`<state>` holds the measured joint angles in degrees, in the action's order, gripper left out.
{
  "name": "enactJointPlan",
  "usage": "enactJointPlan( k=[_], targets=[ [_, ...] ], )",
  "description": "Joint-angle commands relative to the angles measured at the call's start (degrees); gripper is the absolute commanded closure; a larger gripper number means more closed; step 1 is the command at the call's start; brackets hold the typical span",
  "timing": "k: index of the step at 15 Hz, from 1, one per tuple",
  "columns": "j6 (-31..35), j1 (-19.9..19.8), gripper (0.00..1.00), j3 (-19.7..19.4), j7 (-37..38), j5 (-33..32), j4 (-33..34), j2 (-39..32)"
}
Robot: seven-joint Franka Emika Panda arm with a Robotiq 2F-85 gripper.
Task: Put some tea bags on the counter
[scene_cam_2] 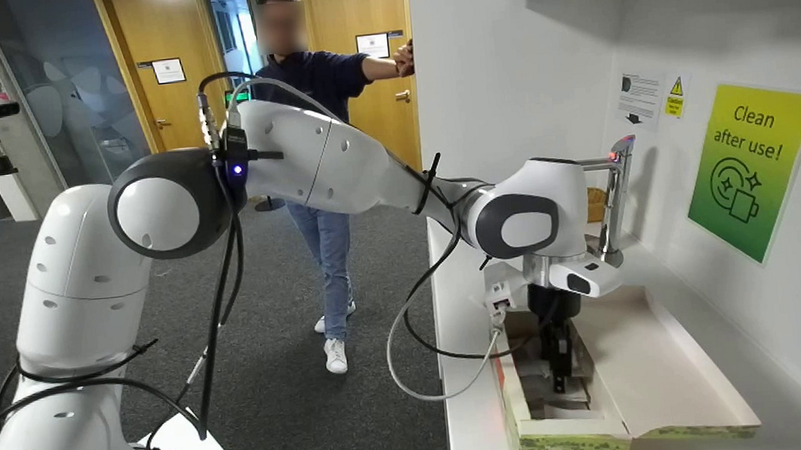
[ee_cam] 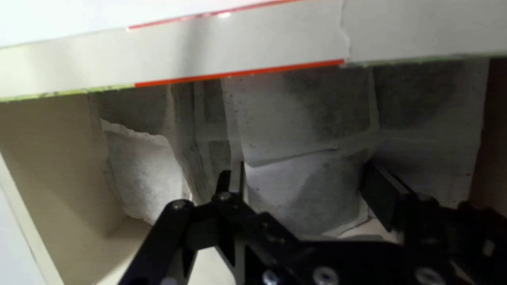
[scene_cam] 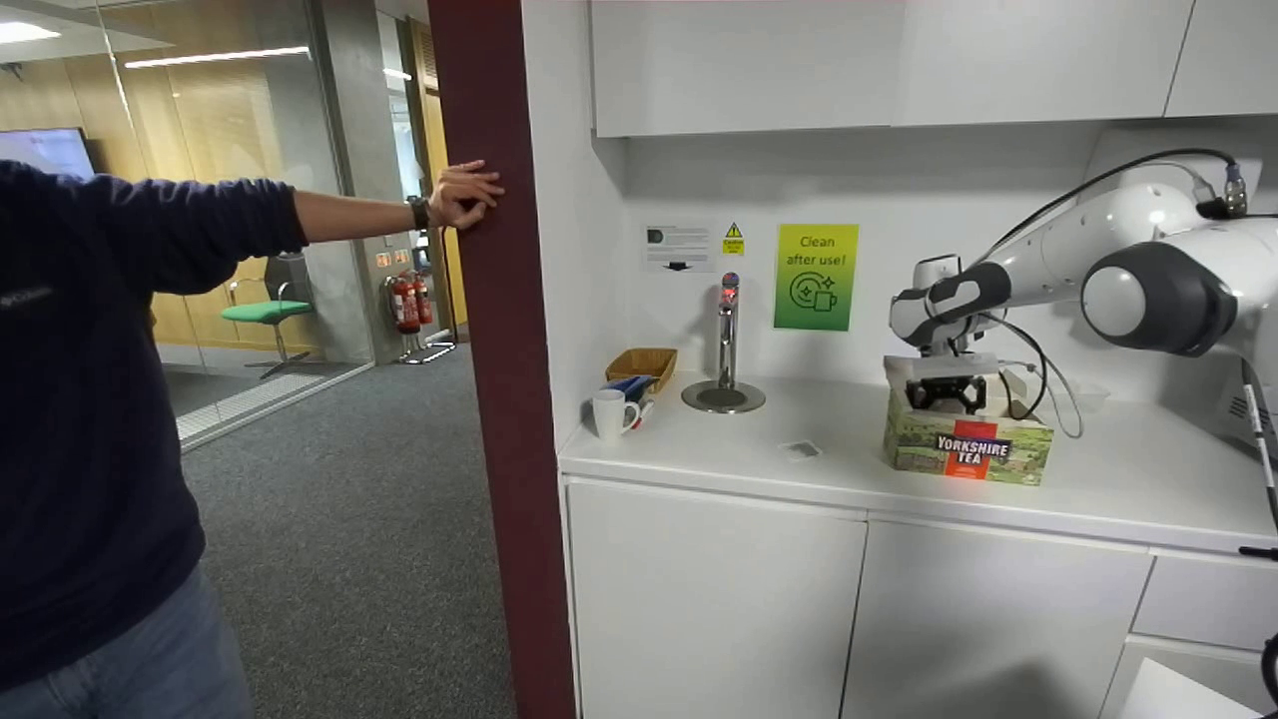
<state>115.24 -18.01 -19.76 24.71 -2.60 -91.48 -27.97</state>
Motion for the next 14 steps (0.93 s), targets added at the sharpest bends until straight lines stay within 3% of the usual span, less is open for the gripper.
enactJointPlan(
  k=[1, 6, 8, 14],
  targets=[
    [-2.0, -0.4, 0.51, 0.2, 0.5, 1.2, 2.4, -0.5],
    [-2.0, -0.5, 0.88, 0.2, 0.5, 1.7, 2.7, -0.5],
    [-1.8, -0.5, 0.99, 0.2, 0.3, 1.7, 2.5, -0.1],
    [-0.3, -0.2, 0.95, 0.3, -0.5, 1.6, 0.8, 2.8]
  ],
)
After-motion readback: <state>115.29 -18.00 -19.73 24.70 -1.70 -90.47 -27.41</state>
